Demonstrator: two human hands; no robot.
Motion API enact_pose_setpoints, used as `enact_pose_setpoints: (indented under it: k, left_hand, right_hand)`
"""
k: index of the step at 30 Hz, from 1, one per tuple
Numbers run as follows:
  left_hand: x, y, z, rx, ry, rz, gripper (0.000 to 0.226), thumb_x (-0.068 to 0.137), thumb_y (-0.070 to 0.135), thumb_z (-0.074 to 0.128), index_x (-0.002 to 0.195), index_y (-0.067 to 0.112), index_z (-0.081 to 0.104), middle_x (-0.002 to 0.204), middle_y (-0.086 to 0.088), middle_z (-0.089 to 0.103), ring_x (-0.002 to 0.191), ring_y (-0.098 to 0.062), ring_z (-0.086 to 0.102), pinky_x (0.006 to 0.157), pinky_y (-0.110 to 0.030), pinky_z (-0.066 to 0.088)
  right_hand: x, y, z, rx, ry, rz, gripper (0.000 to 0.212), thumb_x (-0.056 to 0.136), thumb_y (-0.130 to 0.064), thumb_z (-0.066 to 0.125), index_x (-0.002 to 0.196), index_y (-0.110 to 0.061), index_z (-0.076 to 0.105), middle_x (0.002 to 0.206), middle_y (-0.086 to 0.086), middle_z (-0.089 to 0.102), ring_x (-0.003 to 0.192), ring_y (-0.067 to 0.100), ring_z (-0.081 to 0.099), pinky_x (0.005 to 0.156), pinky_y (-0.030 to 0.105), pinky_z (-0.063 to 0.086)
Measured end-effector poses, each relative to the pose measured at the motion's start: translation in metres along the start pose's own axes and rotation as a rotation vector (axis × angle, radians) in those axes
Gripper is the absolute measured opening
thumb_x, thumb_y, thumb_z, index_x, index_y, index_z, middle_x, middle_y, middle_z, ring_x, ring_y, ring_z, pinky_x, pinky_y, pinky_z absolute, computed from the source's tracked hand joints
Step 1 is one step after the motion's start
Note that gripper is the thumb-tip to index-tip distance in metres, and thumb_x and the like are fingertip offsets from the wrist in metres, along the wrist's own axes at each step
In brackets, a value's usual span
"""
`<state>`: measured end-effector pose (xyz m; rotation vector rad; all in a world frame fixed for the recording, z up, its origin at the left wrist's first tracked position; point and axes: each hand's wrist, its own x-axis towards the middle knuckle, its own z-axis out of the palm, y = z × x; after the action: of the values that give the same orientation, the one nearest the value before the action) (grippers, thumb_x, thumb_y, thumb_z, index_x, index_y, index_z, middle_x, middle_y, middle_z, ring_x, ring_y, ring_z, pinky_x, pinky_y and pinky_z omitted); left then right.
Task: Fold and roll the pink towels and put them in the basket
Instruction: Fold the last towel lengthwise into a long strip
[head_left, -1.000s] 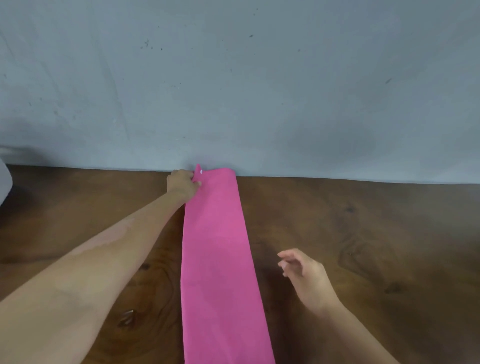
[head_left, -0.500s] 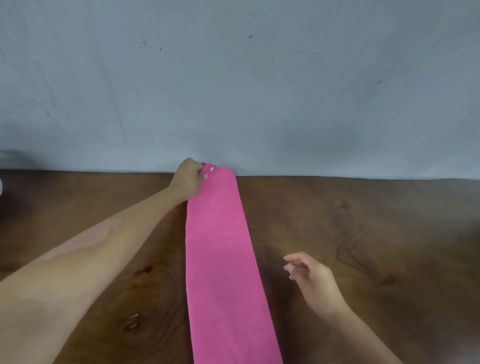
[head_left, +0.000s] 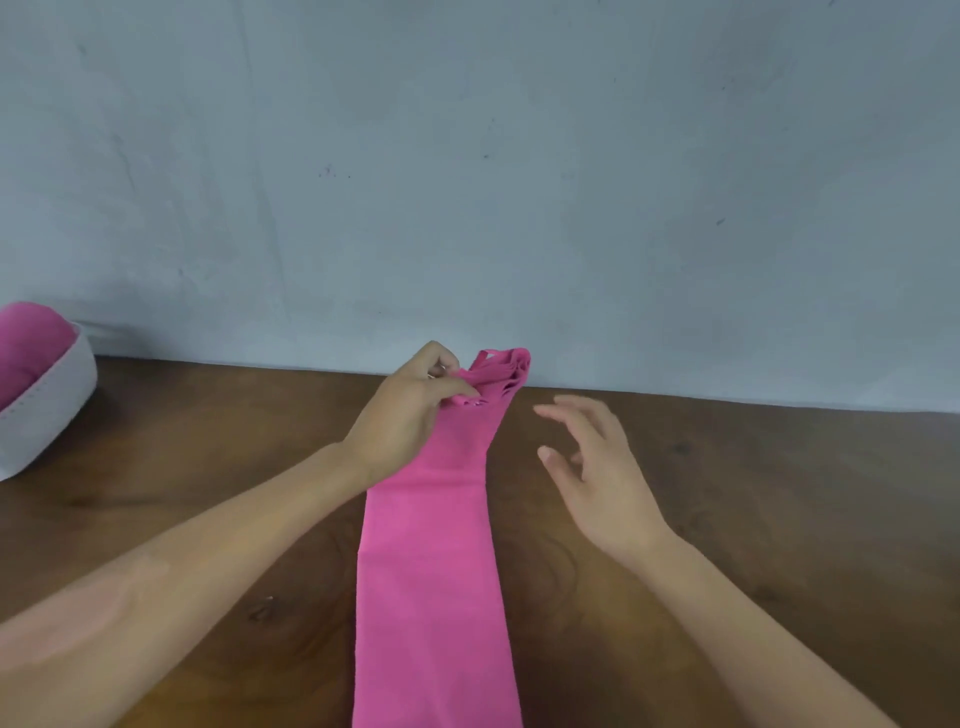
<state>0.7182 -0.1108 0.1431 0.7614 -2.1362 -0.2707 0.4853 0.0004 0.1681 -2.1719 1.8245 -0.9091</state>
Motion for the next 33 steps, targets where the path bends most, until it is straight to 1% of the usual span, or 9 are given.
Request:
enact_pose_setpoints:
  k: [4,6,10,15,18,21,26,30,33]
  left_hand:
    - [-0.008,0.043,-0.008,0.062,0.016,0.028,0.045,0.081,-0.025,0.055,0.108,0.006,0.074,0.108,0.01,0.039,0.097,-0.008,0.052,0.091,-0.023,0.047]
    - [-0.011,0.067,-0.011,0.064,0.04,-0.011,0.045,0.082,-0.024,0.054,0.108,0.007,0.073,0.107,0.011,0.04,0.096,-0.015,0.054,0.089,-0.031,0.049]
    - [-0.022,0.114,-0.013,0.131,0.055,-0.108,0.04,0.088,-0.015,0.05,0.106,0.014,0.071,0.103,0.013,0.044,0.092,-0.007,0.054,0.081,-0.031,0.046]
    - [-0.048,0.165,0.0,0.16,0.033,-0.141,0.048,0.085,-0.02,0.055,0.108,0.016,0.075,0.105,0.004,0.049,0.095,-0.014,0.057,0.084,-0.031,0.05]
    - [-0.067,0.196,0.006,0.16,0.072,-0.198,0.038,0.089,-0.013,0.059,0.108,0.016,0.075,0.103,0.005,0.052,0.095,-0.012,0.057,0.084,-0.02,0.047]
    - [-0.084,0.218,0.006,0.165,0.142,-0.279,0.025,0.091,-0.001,0.066,0.106,0.017,0.075,0.1,0.006,0.054,0.093,-0.012,0.056,0.08,-0.016,0.045]
    - [-0.109,0.248,-0.005,0.15,0.209,-0.424,0.014,0.092,0.009,0.069,0.098,0.021,0.074,0.097,0.006,0.056,0.086,-0.016,0.057,0.073,-0.029,0.05]
    - [-0.14,0.263,-0.028,0.116,0.164,-0.539,0.007,0.095,0.017,0.066,0.09,0.017,0.071,0.095,0.003,0.056,0.084,-0.017,0.059,0.079,-0.04,0.052]
    - [-0.171,0.276,-0.05,0.11,0.124,-0.609,0.009,0.096,0.016,0.065,0.089,0.014,0.071,0.095,0.003,0.056,0.086,-0.016,0.058,0.082,-0.036,0.051]
  right_hand:
    - [0.009,-0.01,-0.021,-0.181,-0.037,-0.178,0.049,0.098,-0.023,0.061,0.143,-0.035,0.047,0.157,-0.008,0.02,0.147,0.013,0.012,0.104,0.026,0.038]
    - [0.007,-0.008,-0.029,-0.226,-0.016,-0.264,0.046,0.095,-0.019,0.065,0.138,-0.031,0.052,0.158,-0.003,0.023,0.148,0.019,0.014,0.108,0.031,0.038]
    - [-0.008,0.011,-0.046,-0.3,0.002,-0.373,0.04,0.094,-0.022,0.067,0.133,-0.024,0.059,0.159,0.004,0.027,0.148,0.027,0.018,0.116,0.042,0.034]
    - [-0.029,0.034,-0.066,-0.414,-0.001,-0.398,0.035,0.092,-0.024,0.067,0.127,-0.019,0.062,0.158,0.01,0.031,0.147,0.034,0.021,0.112,0.051,0.041]
    - [-0.04,0.043,-0.081,-0.516,0.014,-0.421,0.019,0.093,-0.022,0.065,0.111,-0.017,0.067,0.152,0.013,0.041,0.144,0.037,0.027,0.1,0.054,0.046]
    - [-0.052,0.048,-0.091,-0.576,0.016,-0.485,0.019,0.091,-0.025,0.068,0.108,-0.016,0.068,0.142,0.014,0.052,0.139,0.037,0.037,0.096,0.053,0.047]
    - [-0.076,0.022,-0.096,-0.547,-0.02,-0.598,0.031,0.09,-0.041,0.066,0.107,-0.015,0.07,0.116,0.004,0.066,0.116,0.028,0.055,0.087,0.044,0.049]
    - [-0.099,-0.009,-0.092,-0.43,-0.085,-0.646,0.024,0.094,-0.038,0.062,0.103,-0.017,0.07,0.104,0.0,0.069,0.099,0.025,0.06,0.08,0.042,0.051]
    - [-0.123,-0.033,-0.082,-0.369,-0.155,-0.665,0.025,0.097,-0.039,0.058,0.105,-0.019,0.069,0.104,-0.002,0.068,0.1,0.022,0.059,0.08,0.039,0.049]
